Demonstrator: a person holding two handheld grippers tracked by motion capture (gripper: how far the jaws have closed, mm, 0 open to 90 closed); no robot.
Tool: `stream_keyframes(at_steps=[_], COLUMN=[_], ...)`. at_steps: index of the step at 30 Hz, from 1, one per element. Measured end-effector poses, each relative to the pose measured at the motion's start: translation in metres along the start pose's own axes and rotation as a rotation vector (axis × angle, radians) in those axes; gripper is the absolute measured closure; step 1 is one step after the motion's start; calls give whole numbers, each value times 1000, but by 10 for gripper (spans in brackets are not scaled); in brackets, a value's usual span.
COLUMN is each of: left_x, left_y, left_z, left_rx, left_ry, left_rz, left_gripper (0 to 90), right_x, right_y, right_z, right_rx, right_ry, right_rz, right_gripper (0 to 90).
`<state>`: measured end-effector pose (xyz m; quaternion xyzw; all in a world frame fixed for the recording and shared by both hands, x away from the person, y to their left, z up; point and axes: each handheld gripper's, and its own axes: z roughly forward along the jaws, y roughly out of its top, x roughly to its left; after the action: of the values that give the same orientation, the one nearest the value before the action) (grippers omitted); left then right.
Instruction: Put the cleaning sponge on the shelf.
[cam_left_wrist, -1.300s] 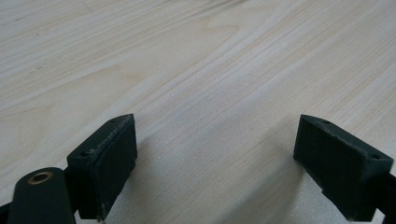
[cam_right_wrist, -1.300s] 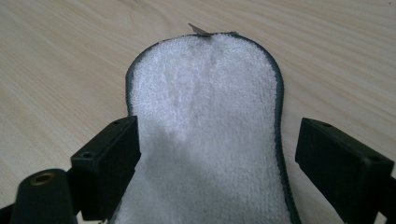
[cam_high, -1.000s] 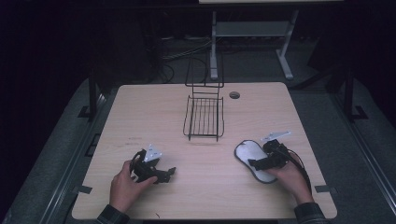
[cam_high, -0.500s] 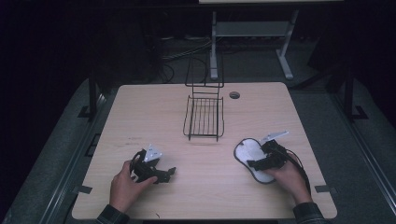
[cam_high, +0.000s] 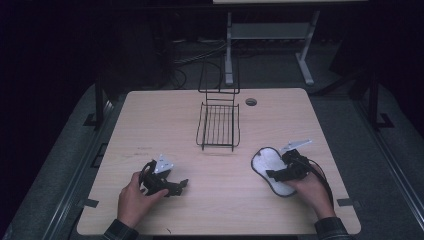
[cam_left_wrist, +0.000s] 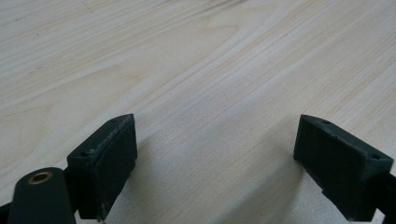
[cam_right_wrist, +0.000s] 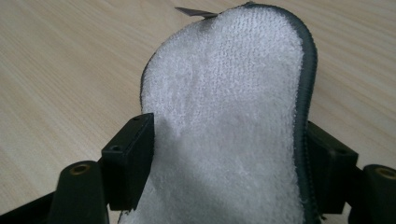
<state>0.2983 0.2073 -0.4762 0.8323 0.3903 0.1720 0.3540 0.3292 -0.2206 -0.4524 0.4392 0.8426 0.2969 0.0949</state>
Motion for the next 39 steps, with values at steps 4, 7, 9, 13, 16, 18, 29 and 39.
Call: stream_keyframes(at_steps=[4,7,9,13,16,18,29,39], left_x=[0,0,0,0,0,0,0,0], left_y=[0,0,0,0,0,0,0,0], left_z=[0,0,0,0,0,0,0,0], left_rx=[0,-1,2,0,-2,-2,-2,0], left_ry=[0,0,0,-1,-1,0,0,-1], left_rz=[0,-1,3,1,-1,-1,-1,-1], left_gripper=[125,125,125,125,125,125,126,125], right_x=[0,0,0,2,3,4,7,7], right_y=[1,2,2,3,4,4,7,10], right_z=[-5,-10,-13,-19,-23,-26,-36,-42], right_rx=[-19,-33,-44,-66,-82,-87,-118,-152], right_ry=[8,17,22,29,39,42,89,117], right_rz=[-10,-7,-9,-10,-9,-14,-27,-38], right_gripper=[350,397,433,498,551,570,730,765])
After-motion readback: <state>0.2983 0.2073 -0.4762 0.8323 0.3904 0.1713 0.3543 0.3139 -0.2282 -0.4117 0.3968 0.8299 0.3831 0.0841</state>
